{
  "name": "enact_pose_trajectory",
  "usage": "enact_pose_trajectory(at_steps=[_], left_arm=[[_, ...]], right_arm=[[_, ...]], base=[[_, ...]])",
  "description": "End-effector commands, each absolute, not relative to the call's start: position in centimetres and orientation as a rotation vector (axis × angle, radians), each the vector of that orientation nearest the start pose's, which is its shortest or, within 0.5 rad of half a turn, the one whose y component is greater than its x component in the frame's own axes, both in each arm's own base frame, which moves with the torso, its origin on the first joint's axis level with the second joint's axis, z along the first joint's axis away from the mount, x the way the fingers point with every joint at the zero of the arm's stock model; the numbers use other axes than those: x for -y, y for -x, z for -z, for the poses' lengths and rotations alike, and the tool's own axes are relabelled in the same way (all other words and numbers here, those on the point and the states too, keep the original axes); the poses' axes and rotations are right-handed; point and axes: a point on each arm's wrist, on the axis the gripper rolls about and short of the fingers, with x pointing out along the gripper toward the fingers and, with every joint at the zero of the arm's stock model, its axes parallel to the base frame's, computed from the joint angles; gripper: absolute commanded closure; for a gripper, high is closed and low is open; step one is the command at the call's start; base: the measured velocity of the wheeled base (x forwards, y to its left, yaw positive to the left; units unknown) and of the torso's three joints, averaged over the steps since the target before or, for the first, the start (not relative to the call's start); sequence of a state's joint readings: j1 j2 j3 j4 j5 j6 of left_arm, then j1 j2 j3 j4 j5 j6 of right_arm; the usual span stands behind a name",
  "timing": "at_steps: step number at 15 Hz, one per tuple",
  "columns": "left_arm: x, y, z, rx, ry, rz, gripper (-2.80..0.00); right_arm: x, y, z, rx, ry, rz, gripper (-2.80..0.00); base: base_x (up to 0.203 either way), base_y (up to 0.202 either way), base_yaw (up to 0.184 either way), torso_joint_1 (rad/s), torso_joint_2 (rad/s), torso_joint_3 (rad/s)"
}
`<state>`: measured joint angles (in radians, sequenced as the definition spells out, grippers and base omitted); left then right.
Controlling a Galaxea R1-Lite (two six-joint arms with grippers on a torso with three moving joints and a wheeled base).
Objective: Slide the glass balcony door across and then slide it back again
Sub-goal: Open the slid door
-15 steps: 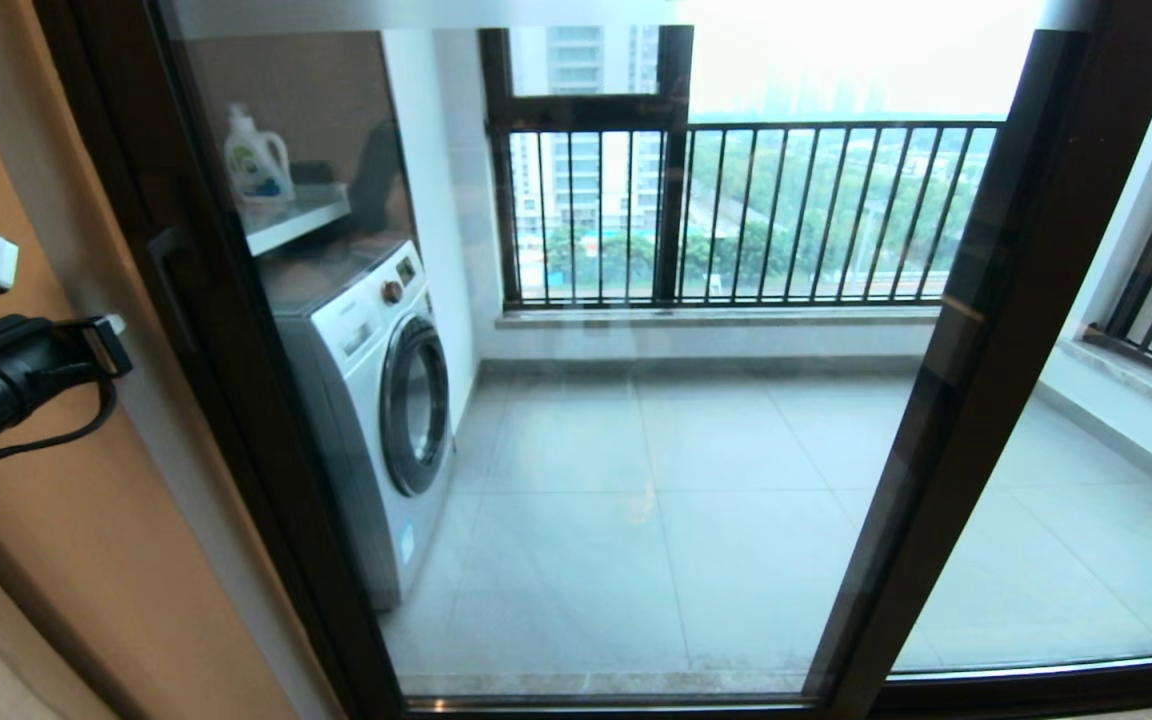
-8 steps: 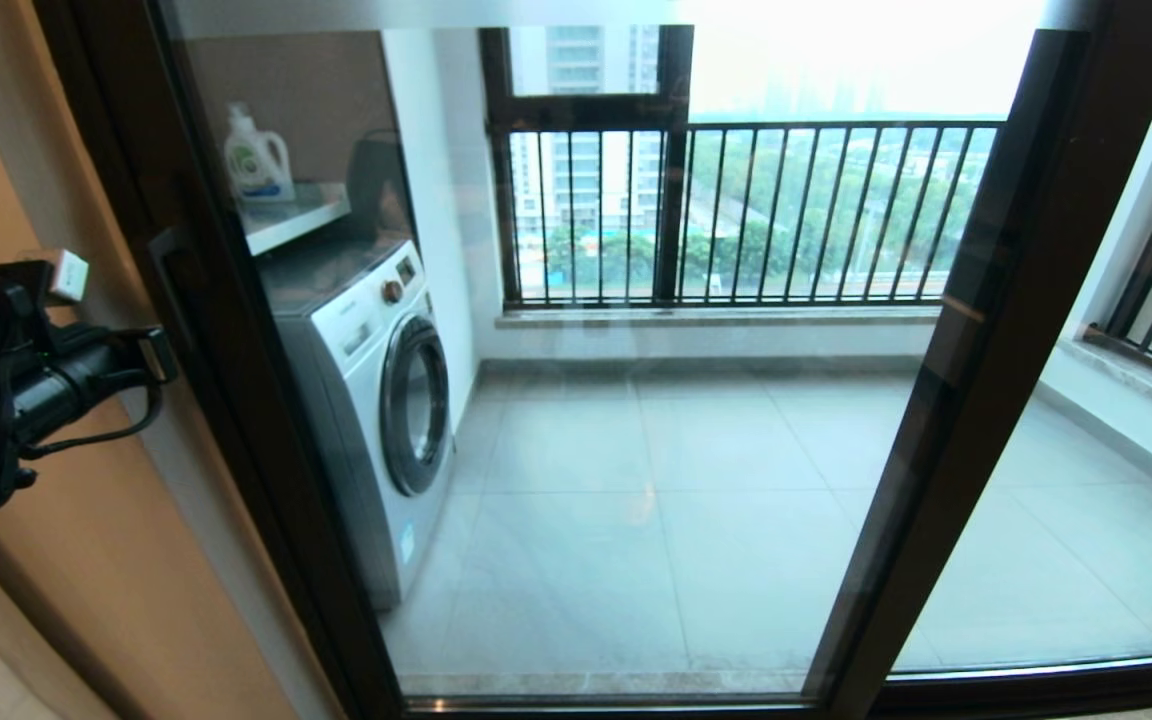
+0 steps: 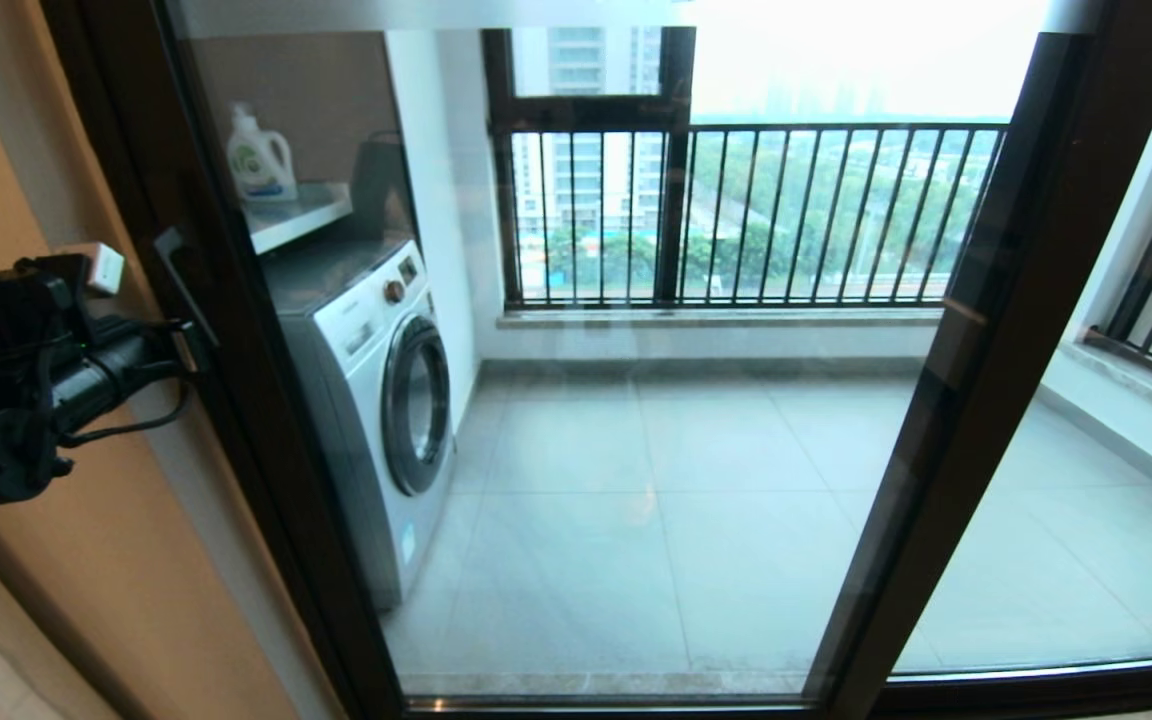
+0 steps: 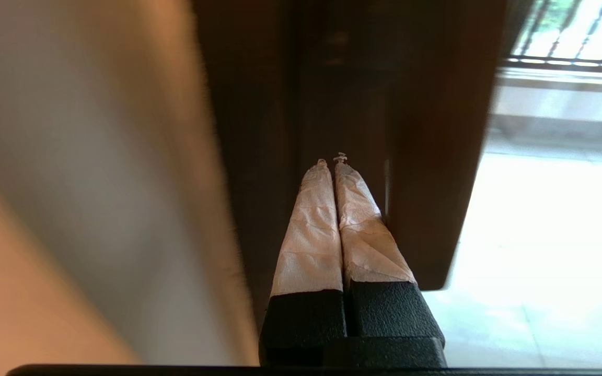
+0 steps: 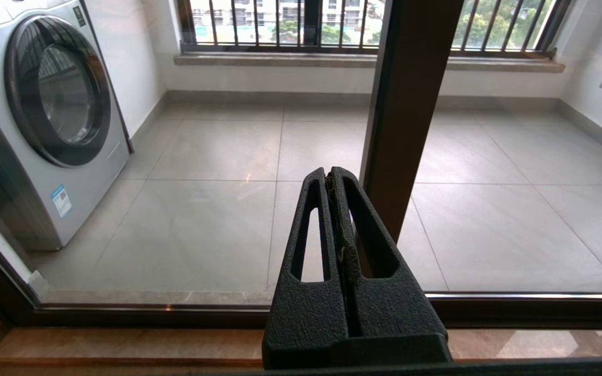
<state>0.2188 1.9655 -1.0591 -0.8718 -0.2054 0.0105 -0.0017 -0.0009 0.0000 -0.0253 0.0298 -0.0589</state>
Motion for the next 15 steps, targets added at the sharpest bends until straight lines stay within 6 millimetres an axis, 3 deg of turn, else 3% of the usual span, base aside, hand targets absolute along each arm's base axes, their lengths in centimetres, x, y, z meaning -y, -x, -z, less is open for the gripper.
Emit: enact_pose_trajectory(at_steps=[1,5,9,15], left_arm=[[-6.9,-37.5,-19.0,-0.008,-0.009,0.015,0.00],[-4.5,-37.4,-20.5,0.033,-0.016,0.042,0.00],[-4.4,-37.3,-20.9,0.044,-0.017,0.039,0.00],[-2.6,-36.9,-24.3,0.109,-0.021,0.063,0.00]], right_arm=[[-0.1,2.2,-7.5,0.015,0.060,-0.029,0.00],[-0.1,2.2,-7.5,0.015,0.059,-0.029,0.00],[-0.1,2.2,-7.5,0.015,0.059,-0.029,0.00],[-0.1,2.2,-7.5,0.015,0.059,-0.029,0.00]], base=[[0.000,0.000,0.000,0.000,0.00,0.000],[0.000,0.000,0.000,0.000,0.00,0.000],[0.000,0.000,0.000,0.000,0.00,0.000],[0.000,0.000,0.000,0.000,0.00,0.000]])
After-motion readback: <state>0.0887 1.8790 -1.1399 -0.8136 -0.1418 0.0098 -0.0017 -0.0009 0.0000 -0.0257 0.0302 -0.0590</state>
